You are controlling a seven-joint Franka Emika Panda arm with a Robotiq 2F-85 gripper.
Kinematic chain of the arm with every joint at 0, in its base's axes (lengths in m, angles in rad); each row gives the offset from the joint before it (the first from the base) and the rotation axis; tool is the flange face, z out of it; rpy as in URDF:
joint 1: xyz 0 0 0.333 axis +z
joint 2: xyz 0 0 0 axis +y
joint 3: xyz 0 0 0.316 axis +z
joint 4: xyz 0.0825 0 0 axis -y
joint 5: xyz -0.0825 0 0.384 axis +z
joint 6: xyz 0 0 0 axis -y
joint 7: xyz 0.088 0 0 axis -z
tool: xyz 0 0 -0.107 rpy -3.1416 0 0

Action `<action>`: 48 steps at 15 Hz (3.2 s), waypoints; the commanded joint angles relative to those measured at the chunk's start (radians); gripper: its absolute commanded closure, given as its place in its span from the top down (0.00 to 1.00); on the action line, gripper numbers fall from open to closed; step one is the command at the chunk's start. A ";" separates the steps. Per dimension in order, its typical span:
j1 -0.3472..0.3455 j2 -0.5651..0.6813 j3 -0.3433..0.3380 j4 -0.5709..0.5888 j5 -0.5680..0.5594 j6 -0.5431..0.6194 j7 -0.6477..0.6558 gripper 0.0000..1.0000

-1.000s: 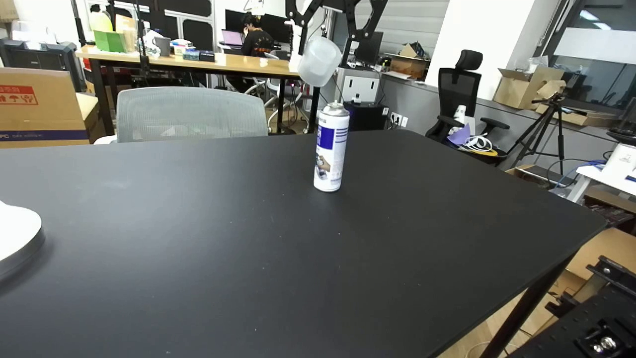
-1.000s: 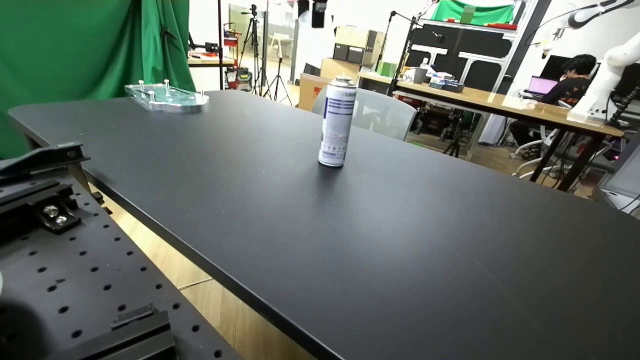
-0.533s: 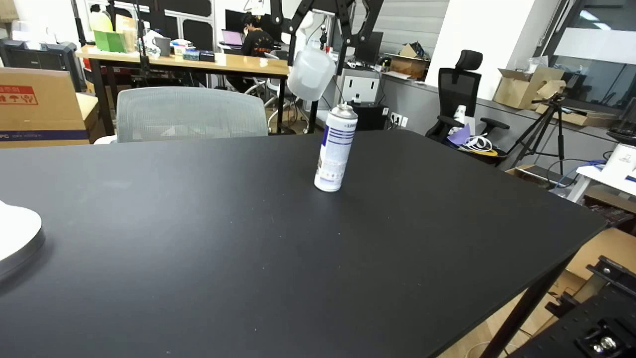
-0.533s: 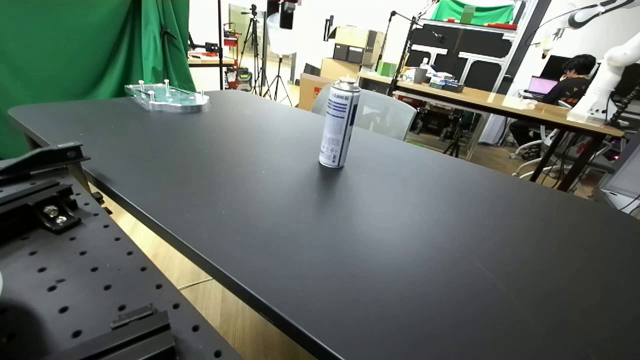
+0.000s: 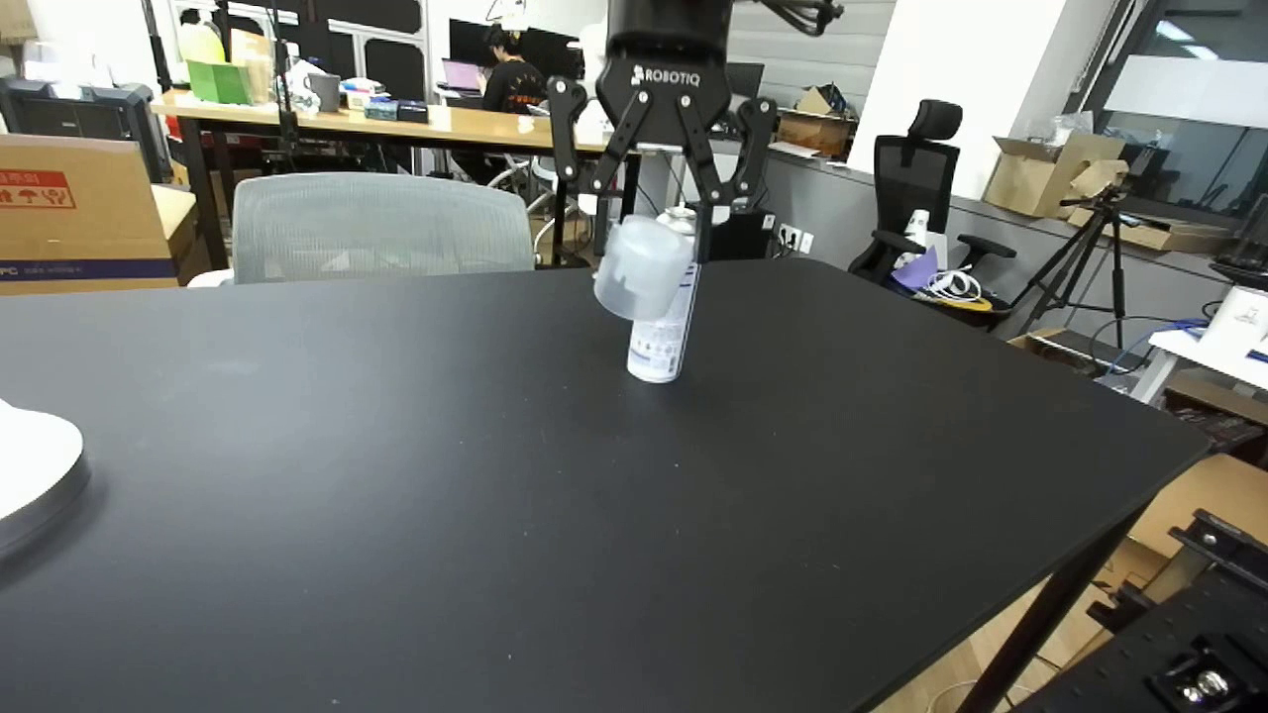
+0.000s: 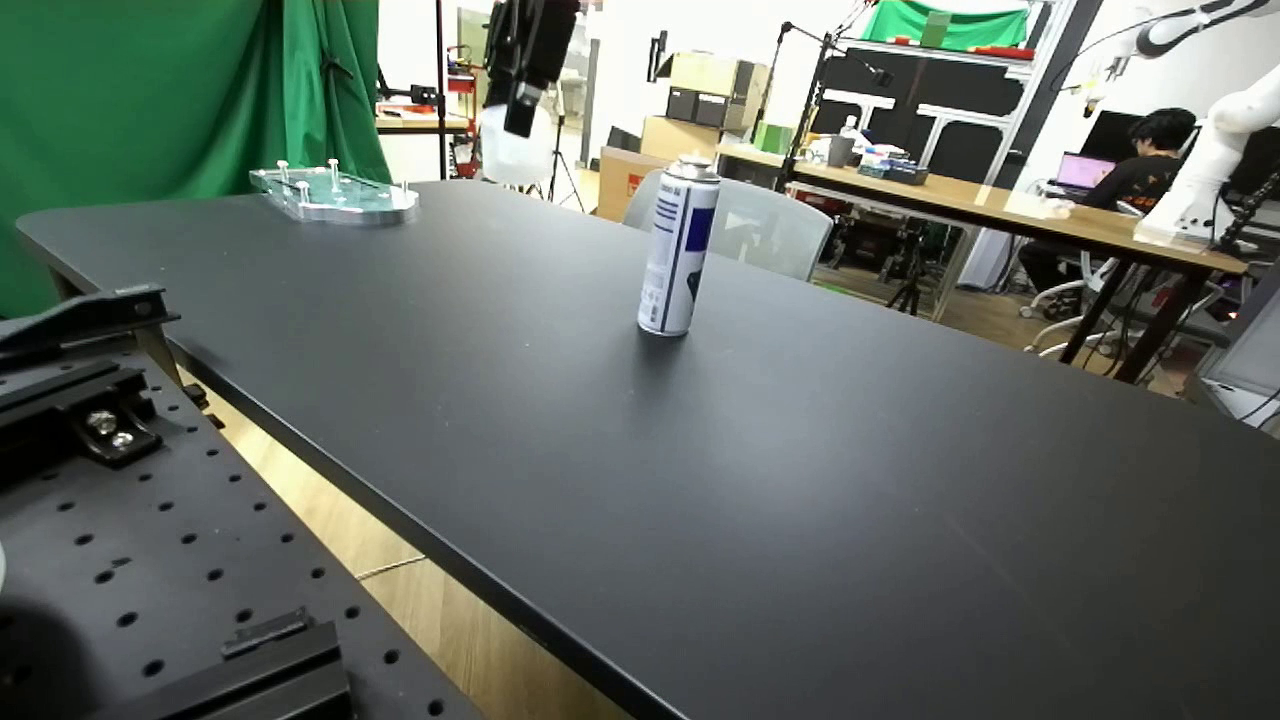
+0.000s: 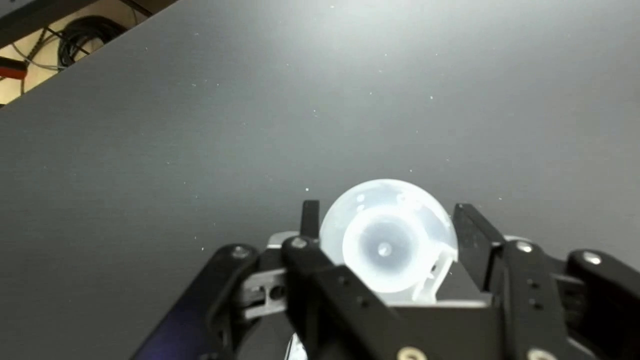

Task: Take the lid off the spray can

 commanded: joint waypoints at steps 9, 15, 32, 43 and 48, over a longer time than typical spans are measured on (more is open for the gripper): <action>-0.004 0.179 -0.099 -0.005 0.005 0.028 0.084 0.42; 0.015 0.208 -0.127 -0.003 -0.007 0.070 0.248 0.42; 0.005 0.213 -0.104 -0.007 0.120 0.124 0.223 0.67; -0.045 0.357 -0.131 0.095 0.137 0.072 0.110 0.42; -0.051 0.429 -0.155 0.142 0.129 0.053 0.067 0.85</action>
